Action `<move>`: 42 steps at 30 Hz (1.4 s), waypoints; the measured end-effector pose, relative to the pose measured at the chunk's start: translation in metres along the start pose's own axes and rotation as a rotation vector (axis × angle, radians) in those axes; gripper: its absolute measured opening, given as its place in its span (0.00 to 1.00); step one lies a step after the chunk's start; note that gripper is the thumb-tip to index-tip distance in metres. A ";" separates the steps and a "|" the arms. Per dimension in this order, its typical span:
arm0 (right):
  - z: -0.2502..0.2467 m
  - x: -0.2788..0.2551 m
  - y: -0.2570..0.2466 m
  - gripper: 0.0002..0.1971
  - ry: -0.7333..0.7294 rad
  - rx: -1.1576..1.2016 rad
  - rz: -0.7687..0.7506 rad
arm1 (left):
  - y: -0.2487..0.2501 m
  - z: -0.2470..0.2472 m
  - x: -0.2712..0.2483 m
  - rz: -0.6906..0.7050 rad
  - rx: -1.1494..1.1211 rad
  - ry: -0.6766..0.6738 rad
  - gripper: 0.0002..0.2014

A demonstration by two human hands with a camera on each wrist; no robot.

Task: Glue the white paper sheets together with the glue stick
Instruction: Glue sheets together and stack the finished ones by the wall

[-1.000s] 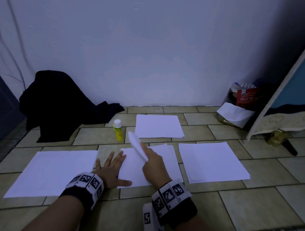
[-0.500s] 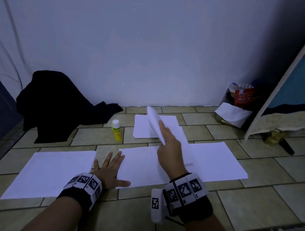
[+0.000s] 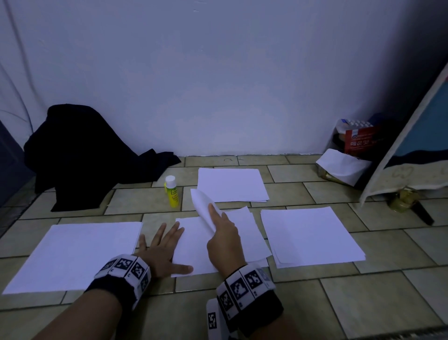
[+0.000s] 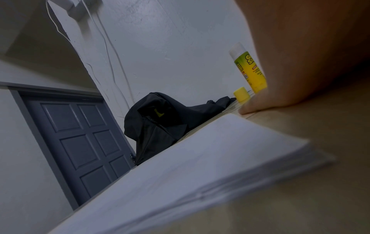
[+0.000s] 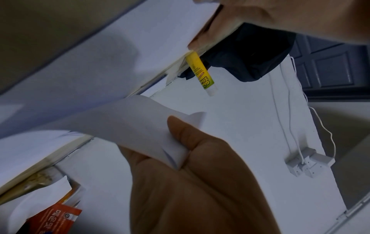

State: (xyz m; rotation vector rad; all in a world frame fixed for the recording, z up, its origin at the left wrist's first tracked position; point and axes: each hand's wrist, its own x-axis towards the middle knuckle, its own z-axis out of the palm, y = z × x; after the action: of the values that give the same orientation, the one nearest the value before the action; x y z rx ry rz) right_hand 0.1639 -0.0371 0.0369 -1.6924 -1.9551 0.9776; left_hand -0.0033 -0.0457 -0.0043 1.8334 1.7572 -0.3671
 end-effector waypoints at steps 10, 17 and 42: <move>0.006 0.005 -0.007 0.39 -0.053 -0.028 0.102 | 0.001 -0.001 -0.001 -0.001 0.012 -0.005 0.81; 0.020 0.008 0.000 0.41 -0.096 -0.059 0.128 | -0.001 0.000 0.001 0.000 0.015 0.007 0.80; -0.026 0.026 0.026 0.37 -0.018 -0.212 0.141 | 0.006 0.001 -0.002 -0.087 0.096 -0.021 0.44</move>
State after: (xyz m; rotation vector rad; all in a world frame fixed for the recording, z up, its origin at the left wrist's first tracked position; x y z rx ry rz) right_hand 0.1949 -0.0045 0.0326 -1.9659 -2.0349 0.8603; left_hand 0.0025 -0.0477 -0.0032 1.8160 1.8372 -0.5117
